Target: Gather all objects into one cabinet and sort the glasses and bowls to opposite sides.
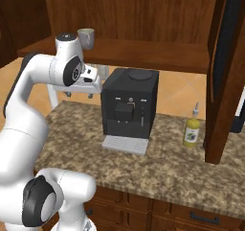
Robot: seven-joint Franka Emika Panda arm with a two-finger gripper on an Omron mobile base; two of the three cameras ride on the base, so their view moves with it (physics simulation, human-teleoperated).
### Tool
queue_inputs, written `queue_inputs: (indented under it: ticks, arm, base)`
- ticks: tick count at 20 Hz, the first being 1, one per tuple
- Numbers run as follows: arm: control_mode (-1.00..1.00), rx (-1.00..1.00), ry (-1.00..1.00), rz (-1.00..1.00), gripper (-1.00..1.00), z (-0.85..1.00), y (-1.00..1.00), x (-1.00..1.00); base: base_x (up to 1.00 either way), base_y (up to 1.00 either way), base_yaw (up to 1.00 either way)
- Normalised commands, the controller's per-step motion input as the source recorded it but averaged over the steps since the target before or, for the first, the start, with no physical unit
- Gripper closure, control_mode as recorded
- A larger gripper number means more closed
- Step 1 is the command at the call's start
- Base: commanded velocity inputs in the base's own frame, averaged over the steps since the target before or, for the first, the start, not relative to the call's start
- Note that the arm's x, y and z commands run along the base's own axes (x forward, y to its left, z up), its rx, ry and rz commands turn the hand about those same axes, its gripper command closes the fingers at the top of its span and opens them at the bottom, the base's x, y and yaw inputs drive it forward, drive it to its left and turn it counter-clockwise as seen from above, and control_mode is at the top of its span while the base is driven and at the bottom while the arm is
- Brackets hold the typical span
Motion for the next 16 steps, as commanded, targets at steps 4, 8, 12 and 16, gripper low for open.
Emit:
queue_inputs:
  ticks: [4,8,12,16]
  arm:
    - [1.0,0.0,0.0,0.0,-1.0,0.0,0.0,0.0]
    - [1.0,0.0,0.0,0.0,-1.0,0.0,0.0,0.0]
    - [1.0,0.0,0.0,0.0,-1.0,0.0,0.0,0.0]
    - [1.0,0.0,0.0,0.0,-1.0,0.0,0.0,0.0]
  base:
    - [0.26,-0.27,-0.09]
    - [0.0,-0.02,-0.02]
    - [0.0,0.0,0.0]
    - [0.0,0.0,0.0]
